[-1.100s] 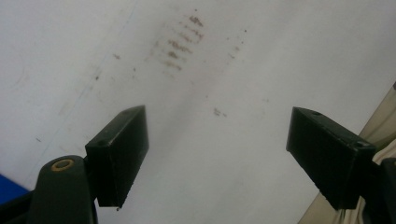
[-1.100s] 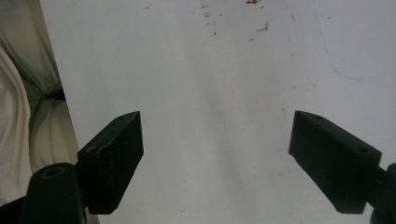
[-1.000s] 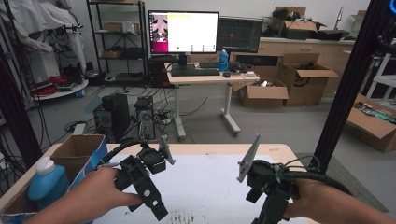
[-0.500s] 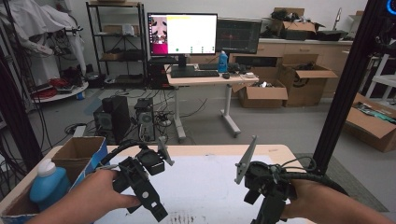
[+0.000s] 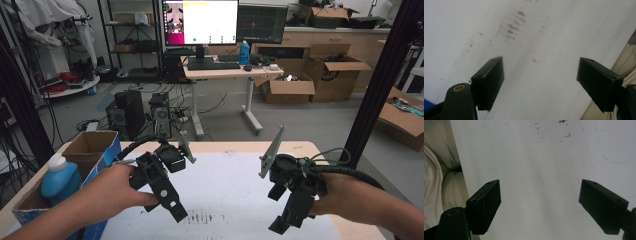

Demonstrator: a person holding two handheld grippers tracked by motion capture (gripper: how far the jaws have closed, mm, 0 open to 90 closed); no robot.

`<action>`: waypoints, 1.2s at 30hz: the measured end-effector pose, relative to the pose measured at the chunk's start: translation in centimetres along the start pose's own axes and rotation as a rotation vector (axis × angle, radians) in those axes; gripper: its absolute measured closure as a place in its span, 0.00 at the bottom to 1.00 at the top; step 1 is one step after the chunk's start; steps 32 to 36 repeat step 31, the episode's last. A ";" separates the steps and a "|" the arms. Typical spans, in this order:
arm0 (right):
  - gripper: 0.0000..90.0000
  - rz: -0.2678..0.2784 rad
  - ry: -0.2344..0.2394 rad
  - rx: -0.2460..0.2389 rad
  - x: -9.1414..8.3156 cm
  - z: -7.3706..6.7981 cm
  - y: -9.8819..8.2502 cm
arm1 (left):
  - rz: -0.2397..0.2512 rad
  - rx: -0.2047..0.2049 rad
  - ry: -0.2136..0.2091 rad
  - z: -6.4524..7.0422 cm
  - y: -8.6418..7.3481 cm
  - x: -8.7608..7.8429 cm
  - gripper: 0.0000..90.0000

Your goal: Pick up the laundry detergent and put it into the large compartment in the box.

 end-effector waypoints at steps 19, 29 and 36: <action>0.20 -0.007 0.003 -0.011 0.4 -0.3 0.3 | -0.028 0.050 0.000 0.7 0.0 0.5 0.25; 0.20 -0.003 0.006 -0.008 0.5 -0.3 0.1 | -0.033 0.047 0.003 0.8 0.1 0.6 0.25; 0.20 -0.003 0.006 -0.010 0.5 -0.2 0.1 | -0.033 0.048 0.003 0.8 0.1 0.5 0.25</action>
Point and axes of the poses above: each handheld gripper's, and its own axes: x roughly forward along the jaws, y roughly out of its top, z roughly to its right, the point moved 5 cm from there along x, roughly forward along the jaws, and after that the axes turned 9 degrees about -x, right-handed, at the moved point
